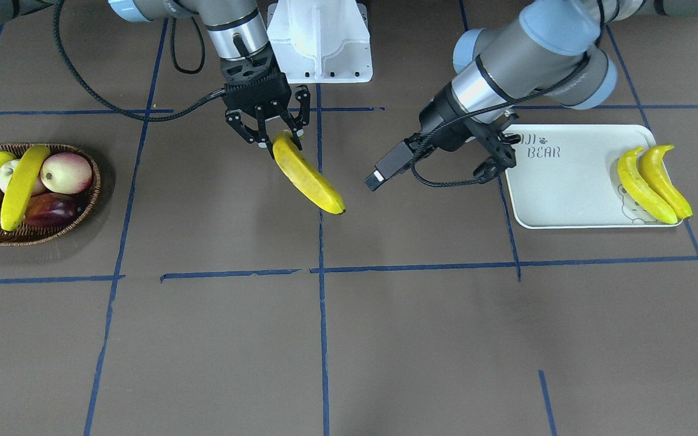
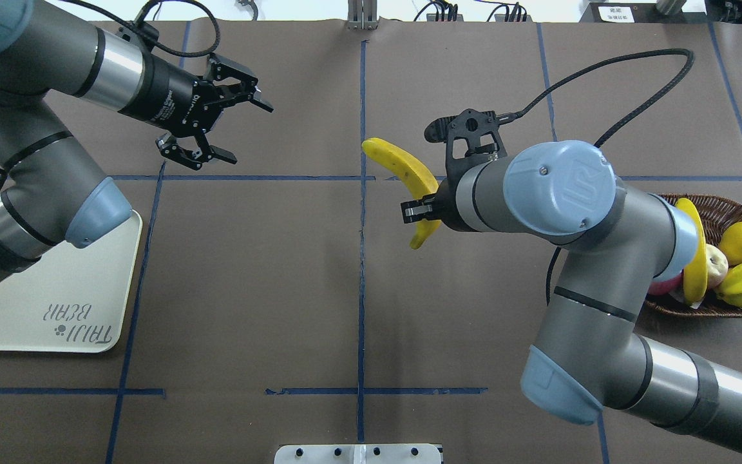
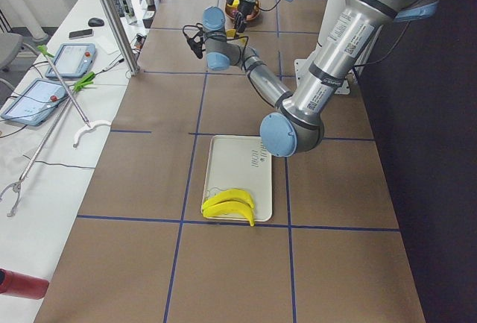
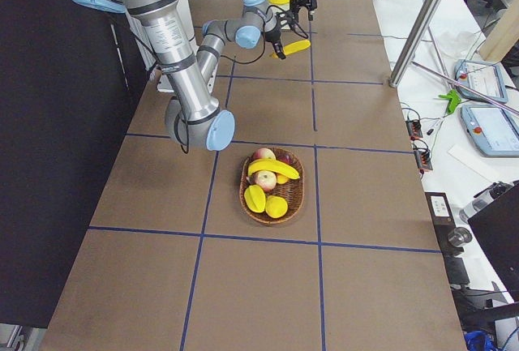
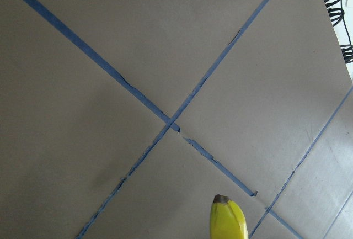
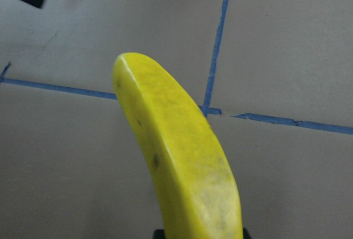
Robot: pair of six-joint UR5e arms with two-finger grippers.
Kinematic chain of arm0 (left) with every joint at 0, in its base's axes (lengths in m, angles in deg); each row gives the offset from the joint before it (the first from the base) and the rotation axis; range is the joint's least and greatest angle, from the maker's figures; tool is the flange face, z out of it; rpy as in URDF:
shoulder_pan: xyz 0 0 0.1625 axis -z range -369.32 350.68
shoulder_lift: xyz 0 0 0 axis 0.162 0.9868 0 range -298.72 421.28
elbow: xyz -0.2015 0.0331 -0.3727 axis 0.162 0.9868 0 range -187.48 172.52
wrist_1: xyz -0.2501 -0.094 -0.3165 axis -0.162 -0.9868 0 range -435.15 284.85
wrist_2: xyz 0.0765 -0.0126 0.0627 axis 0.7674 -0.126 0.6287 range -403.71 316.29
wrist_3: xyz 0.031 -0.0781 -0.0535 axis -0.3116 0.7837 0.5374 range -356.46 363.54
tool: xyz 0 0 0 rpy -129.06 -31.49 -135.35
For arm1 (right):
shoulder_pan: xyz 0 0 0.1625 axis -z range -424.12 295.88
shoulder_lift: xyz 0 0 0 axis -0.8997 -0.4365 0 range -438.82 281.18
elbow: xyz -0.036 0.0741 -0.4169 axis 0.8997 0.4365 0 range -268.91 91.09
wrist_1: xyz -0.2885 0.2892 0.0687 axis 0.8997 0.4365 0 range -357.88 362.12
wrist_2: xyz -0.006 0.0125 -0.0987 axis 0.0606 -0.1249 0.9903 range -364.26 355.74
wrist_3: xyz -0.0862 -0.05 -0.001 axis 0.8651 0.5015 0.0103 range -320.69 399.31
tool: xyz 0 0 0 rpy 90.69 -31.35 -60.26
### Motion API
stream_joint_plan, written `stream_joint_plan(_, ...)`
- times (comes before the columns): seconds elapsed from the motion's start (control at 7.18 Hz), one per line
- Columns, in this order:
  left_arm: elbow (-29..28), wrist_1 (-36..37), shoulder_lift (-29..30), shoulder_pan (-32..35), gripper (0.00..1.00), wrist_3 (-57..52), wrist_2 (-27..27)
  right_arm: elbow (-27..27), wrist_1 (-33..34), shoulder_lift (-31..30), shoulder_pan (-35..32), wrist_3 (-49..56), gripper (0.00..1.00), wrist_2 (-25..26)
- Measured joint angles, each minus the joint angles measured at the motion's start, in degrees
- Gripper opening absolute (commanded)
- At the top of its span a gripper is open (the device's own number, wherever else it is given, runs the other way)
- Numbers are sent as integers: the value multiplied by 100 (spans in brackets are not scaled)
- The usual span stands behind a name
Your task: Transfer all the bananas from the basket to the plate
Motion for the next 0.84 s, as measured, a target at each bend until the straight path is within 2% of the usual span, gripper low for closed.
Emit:
stream_joint_plan(0.14, -2, 26, 92, -214, 100, 193, 277, 73, 146, 195, 96, -185, 0, 121)
stream_joint_plan(0.56, -69, 42, 234, -521, 97, 517, 597, 133, 472, 479, 191, -473, 0, 194)
stream_joint_plan(0.7, -134, 43, 305, -607, 81, 554, 762, 130, 482, 492, 205, -485, 0, 196)
stream_joint_plan(0.84, -169, 43, 344, -671, 43, 568, 890, 125, 483, 497, 216, -490, 0, 196)
